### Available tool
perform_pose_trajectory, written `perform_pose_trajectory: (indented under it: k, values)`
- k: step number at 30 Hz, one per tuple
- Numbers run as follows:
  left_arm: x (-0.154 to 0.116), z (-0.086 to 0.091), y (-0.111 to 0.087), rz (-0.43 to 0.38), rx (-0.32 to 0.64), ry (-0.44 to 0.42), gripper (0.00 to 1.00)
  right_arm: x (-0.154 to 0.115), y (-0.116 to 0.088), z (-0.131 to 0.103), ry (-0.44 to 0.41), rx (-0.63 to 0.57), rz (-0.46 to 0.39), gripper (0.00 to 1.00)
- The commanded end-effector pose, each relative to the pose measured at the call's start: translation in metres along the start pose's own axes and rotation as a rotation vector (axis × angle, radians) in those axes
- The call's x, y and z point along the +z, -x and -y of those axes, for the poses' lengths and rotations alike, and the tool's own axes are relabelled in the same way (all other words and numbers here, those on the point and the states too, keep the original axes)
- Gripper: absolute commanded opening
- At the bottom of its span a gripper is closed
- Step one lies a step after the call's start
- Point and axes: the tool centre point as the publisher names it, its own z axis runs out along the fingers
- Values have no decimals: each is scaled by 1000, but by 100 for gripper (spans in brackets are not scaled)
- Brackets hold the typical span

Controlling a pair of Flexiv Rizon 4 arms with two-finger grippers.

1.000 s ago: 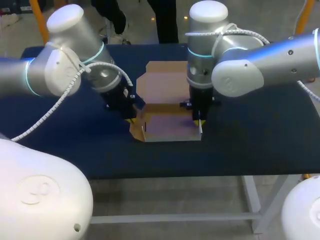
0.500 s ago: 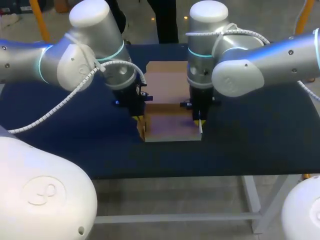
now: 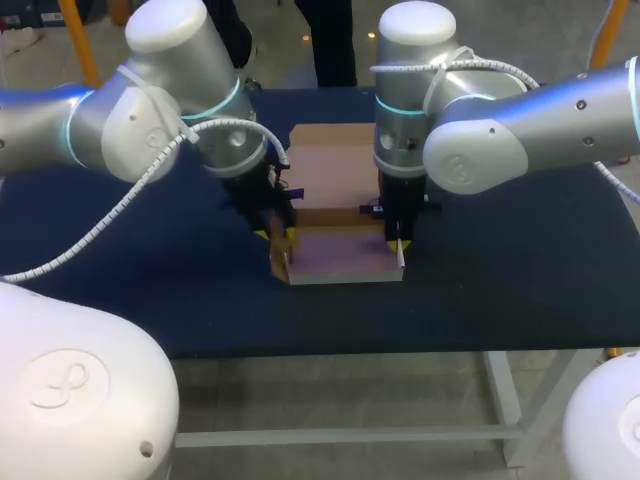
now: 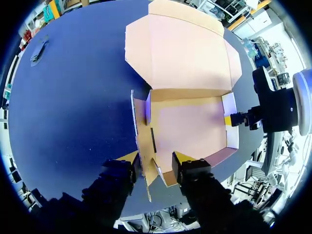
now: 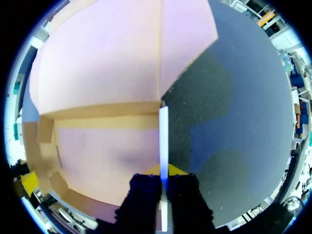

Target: Assemble the packaging by folding the flat box into shape, placing the metal phone stand inside, and closing the box properly

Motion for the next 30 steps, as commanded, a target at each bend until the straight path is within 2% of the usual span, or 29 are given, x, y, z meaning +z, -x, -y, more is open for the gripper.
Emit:
perform_pose_trajectory:
  k: [1,8,11,14,17,18,19,30]
  values:
    - [-24,-16,23,-91,-1,-28,66,0,0,0,-1,0,1,0]
    - [-38,-25,49,-278,25,-24,56,0,0,0,-1,0,1,0]
    - [-38,-27,58,-313,30,-34,56,0,0,0,-1,0,1,0]
    - [-35,-27,68,-349,36,-38,52,0,0,0,-1,0,1,0]
    - [-30,-27,73,-371,38,-38,43,0,0,0,-1,0,1,0]
    - [-29,-27,74,-374,36,-39,31,0,0,0,-1,0,1,0]
    - [-28,-27,76,-383,36,-39,24,0,0,0,-1,0,1,0]
    - [-12,-26,84,-422,19,-31,27,0,0,0,-1,0,1,0]
